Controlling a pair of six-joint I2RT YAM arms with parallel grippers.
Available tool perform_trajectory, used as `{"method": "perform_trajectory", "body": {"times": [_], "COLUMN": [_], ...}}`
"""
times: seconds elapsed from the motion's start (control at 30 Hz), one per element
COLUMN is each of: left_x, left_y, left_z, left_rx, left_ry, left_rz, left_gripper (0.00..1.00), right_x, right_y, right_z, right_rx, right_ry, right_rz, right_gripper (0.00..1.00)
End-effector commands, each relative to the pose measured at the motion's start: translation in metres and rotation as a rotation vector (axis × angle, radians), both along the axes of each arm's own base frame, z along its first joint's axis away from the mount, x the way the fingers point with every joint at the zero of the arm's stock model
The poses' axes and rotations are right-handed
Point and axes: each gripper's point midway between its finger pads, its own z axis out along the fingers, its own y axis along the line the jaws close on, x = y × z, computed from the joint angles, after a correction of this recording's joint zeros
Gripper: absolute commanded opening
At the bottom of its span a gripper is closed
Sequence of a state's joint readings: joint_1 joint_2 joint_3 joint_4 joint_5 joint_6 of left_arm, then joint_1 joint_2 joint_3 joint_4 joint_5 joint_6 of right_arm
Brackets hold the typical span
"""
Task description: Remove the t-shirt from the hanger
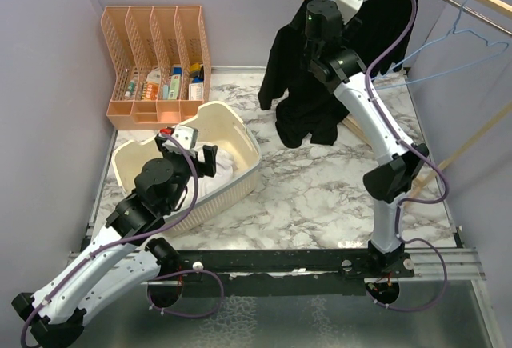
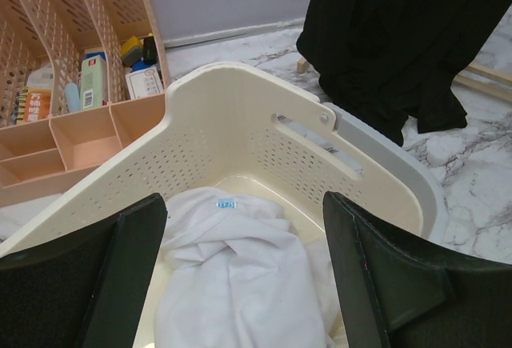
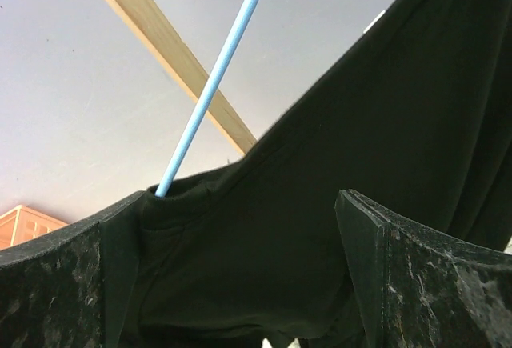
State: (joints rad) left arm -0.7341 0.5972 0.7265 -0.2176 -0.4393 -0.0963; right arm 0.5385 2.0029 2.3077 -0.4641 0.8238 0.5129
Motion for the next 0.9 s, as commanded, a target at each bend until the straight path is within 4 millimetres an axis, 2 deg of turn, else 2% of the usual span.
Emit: {"method": "perform_trajectory", "body": {"times": [0.0,0.17,0.3,0.47,0.6,0.8,0.87], "left_x": [-0.001,-0.002,-0.002,-0.001,-0.001,-0.002,-0.002], "left_y": [-0.005,-0.006,-0.008,-0.012,-0.013,-0.013,-0.013], "left_z": [-0.002,-0.002,-0.003,-0.006,-0.007,-0.009,-0.009], "left_rx": [-0.008,-0.011,-0.010,-0.006,-0.003,0.000,0.000], "left_ry": [0.004,0.004,0.010,0.017,0.023,0.029,0.029], "left_rz": [-0.029,-0.034,-0.047,-0.059,-0.067,-0.067,-0.065], "left_gripper": [0.82,0.82,0.82,0.82,0.82,0.82,0.82], "right_x": [-0.019,-0.046,-0.056,-0.071,-0.067,-0.058,-0.056], "right_y": [-0.024,-0.049,-0.071,-0.083,-0.088,-0.086,-0.085], "right_z": [0.016,0.018,0.016,0.028,0.028,0.020,0.019], "right_rx": [-0.029,-0.085,-0.102,-0.142,-0.134,-0.120,-0.118], "right_ry": [-0.011,-0.026,0.000,-0.030,-0.011,0.012,0.014], "right_rz": [-0.076,-0.106,-0.106,-0.078,-0.017,0.054,0.061], "right_gripper": [1.00,0.88,0.80,0.66,0.50,0.35,0.22]}}
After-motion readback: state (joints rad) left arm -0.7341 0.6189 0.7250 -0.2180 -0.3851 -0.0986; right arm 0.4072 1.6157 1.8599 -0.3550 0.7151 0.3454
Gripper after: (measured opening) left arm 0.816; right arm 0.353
